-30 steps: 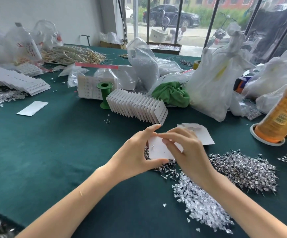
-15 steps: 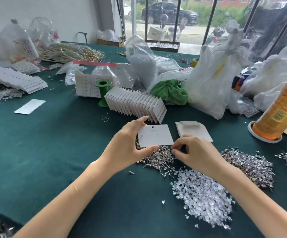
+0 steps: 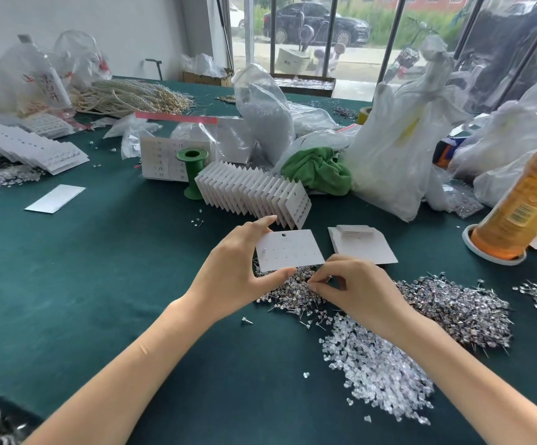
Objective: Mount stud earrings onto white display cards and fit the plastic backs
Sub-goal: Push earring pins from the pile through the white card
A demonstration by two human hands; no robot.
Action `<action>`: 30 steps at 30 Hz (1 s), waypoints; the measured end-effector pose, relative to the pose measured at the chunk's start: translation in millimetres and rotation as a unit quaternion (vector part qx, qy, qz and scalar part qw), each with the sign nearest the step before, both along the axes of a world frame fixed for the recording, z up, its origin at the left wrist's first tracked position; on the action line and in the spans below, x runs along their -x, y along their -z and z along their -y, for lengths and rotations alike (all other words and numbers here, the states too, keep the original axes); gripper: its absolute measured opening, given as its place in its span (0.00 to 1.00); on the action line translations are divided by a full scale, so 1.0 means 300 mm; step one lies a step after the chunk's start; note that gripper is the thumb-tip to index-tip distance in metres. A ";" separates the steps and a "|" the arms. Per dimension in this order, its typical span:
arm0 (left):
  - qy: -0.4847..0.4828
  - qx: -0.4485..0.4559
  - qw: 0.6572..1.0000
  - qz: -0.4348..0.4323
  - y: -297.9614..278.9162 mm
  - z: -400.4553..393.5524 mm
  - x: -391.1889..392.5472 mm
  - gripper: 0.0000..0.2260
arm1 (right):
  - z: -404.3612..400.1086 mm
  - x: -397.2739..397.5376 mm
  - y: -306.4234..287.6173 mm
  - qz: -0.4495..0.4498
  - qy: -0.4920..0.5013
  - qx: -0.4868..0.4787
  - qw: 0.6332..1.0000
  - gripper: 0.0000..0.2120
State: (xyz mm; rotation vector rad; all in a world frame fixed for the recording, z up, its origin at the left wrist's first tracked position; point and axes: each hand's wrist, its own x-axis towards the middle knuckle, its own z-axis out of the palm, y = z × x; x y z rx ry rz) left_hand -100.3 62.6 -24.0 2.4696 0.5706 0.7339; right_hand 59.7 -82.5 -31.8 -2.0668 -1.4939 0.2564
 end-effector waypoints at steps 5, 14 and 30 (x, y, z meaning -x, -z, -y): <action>-0.009 0.001 1.000 -0.003 -0.002 -0.004 0.001 0.36 | 0.009 -0.026 -0.012 -0.058 0.004 -0.023 0.998 0.08; -0.002 0.002 1.000 -0.011 0.010 0.008 -0.007 0.37 | 0.039 -0.047 -0.116 -0.046 -0.023 -0.054 0.997 0.07; 0.064 0.019 0.997 -0.028 0.028 0.087 -0.023 0.38 | 0.007 0.063 -0.102 0.111 -0.093 -0.137 0.980 0.04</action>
